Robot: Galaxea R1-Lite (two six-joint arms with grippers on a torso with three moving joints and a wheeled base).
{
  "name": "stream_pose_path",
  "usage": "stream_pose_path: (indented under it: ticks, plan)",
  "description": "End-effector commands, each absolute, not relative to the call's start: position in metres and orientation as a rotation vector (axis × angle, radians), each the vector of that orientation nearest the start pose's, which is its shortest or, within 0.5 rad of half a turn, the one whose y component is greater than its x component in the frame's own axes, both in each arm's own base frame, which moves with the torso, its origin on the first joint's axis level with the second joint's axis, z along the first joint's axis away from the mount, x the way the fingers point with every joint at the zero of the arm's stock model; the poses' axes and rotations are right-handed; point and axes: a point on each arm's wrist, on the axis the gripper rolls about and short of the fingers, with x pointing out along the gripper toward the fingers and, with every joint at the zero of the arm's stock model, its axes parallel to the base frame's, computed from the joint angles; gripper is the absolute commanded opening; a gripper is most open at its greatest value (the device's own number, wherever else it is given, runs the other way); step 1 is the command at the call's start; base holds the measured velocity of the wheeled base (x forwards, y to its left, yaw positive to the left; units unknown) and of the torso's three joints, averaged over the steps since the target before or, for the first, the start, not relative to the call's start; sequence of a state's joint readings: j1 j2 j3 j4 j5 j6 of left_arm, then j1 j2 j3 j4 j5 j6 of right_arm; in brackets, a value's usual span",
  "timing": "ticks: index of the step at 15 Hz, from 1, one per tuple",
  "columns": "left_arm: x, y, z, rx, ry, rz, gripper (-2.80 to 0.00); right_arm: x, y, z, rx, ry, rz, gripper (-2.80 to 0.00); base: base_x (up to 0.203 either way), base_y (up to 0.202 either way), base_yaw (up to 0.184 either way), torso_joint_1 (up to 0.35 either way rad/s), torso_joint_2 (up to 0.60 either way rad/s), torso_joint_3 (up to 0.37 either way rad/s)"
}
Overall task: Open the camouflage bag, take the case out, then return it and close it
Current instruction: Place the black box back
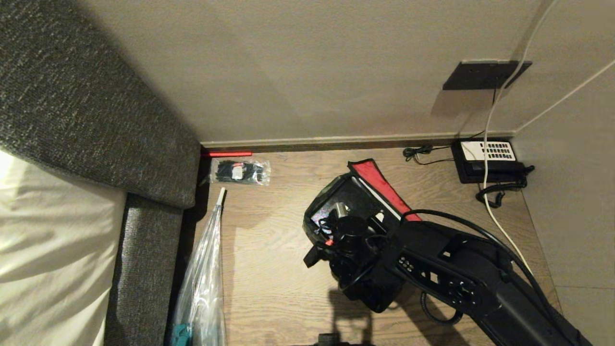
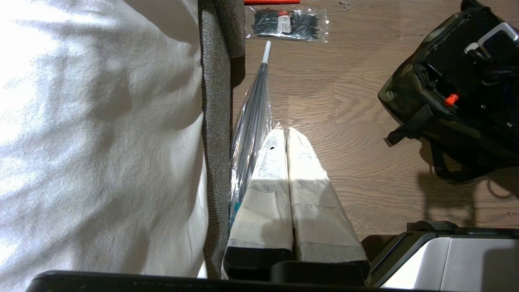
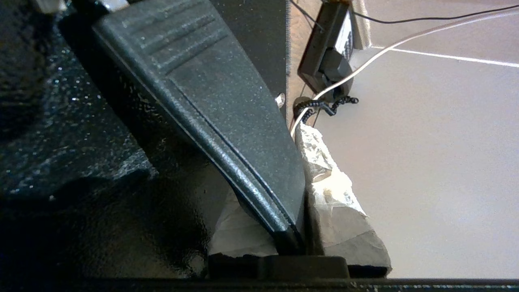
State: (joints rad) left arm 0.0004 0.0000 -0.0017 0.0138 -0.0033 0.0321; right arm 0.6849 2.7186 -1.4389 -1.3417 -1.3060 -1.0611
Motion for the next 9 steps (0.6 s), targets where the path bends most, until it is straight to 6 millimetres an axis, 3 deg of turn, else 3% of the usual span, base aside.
stream_pose_path:
  ticks: [1, 6, 9]
  plan:
    - [-0.023, 0.000, 0.074, 0.033, 0.012, -0.003, -2.80, 0.387, 0.288, -0.029, -0.998, 0.309, -0.570, 0.00, 0.000, 0.000, 0.000, 0.000, 0.00, 0.000]
    - [-0.023, 0.000, 0.074, 0.032, 0.012, -0.003, -2.80, 0.381, 0.284, -0.022, -1.000, 0.316, -0.560, 0.00, 0.000, 0.000, 0.000, 0.000, 0.00, 0.000]
    - [-0.023, 0.000, 0.074, 0.032, 0.012, -0.002, -2.80, 0.360, 0.269, 0.014, -0.991, 0.315, -0.551, 0.00, 0.000, 0.000, 0.000, 0.000, 0.00, 0.000]
